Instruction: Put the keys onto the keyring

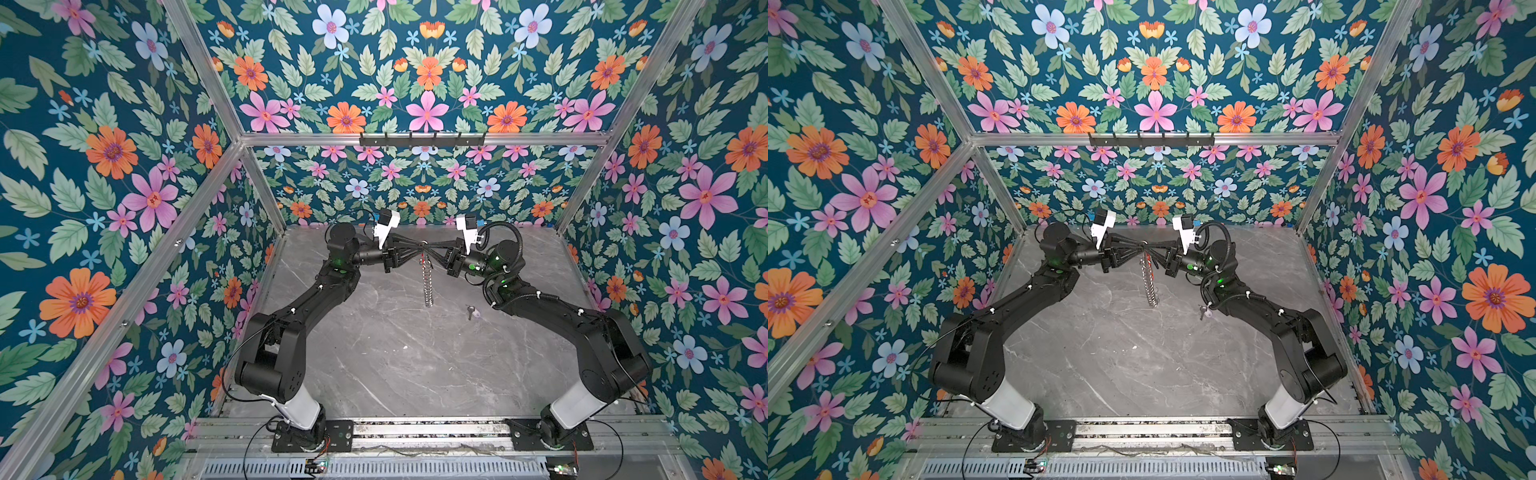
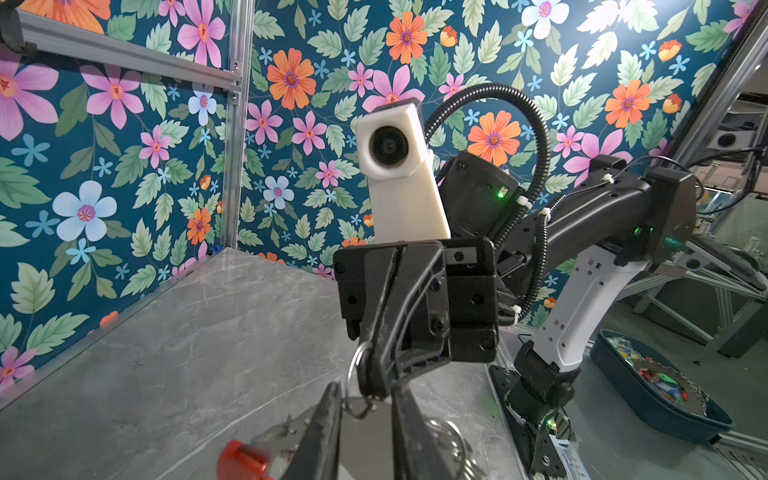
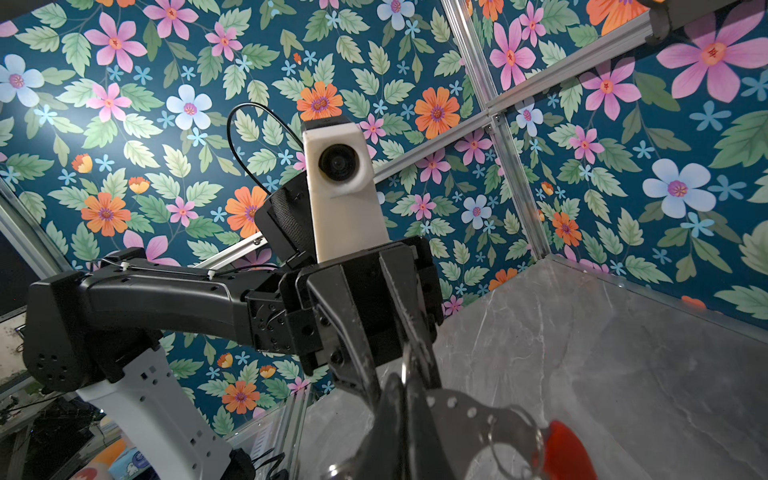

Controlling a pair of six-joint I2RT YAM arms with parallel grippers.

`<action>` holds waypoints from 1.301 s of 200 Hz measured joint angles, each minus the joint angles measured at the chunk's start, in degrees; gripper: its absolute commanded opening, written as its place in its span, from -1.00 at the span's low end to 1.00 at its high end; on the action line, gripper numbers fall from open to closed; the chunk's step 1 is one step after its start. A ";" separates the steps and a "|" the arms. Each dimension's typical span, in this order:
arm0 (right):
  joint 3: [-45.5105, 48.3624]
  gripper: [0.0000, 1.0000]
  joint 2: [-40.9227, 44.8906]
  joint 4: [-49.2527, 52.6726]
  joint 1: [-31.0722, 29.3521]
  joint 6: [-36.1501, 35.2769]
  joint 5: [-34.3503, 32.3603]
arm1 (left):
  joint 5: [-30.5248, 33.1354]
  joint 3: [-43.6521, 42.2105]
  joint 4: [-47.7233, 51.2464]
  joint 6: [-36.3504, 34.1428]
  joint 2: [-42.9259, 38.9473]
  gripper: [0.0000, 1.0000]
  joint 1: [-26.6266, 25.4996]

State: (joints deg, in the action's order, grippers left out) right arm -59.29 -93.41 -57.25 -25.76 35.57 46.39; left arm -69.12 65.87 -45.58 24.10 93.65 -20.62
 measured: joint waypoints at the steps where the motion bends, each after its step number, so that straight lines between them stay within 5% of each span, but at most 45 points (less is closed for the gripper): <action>1: -0.02 -1.00 -0.02 0.00 0.00 0.02 0.00 | -0.04 0.02 -0.07 0.07 0.02 -0.75 0.00; 29: -0.37 -1.00 -0.52 -0.98 0.11 0.72 0.42 | -1.29 0.07 -2.73 3.13 0.59 -1.00 0.09; 87: -1.20 -1.00 -1.05 -1.64 0.17 1.66 0.76 | -1.46 0.04 -5.60 6.58 0.90 -1.00 0.13; 115: -0.55 -0.29 -0.48 -0.74 0.09 1.57 0.04 | -0.50 -0.83 -4.31 5.44 -0.31 -1.00 0.11; 135: 2.05 -0.15 2.67 2.73 0.22 -1.33 -2.67 | 2.19 -0.63 1.81 1.49 -2.16 -1.00 -0.09; 159: 6.67 -0.10 9.05 10.43 1.68 -6.29 -9.81 | 7.50 0.61 13.77 -5.88 -4.35 -1.00 -0.09; 199: 7.45 -0.10 16.87 37.29 2.97 -16.09 -31.74 | 15.61 1.38 30.42 -13.86 -5.68 -1.00 -0.90; 232: 5.53 -0.11 15.15 57.40 5.05 -16.06 -44.48 | 18.73 4.52 40.52 -16.74 -3.21 -1.00 -2.01; 260: 4.96 -0.14 10.21 67.76 5.31 -15.32 -47.65 | 20.35 4.46 45.62 -16.94 -1.53 -1.00 -2.71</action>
State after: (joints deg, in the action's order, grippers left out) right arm -54.33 -83.20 10.50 -20.45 20.25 -1.26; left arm -48.77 70.32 0.03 7.16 92.12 -23.33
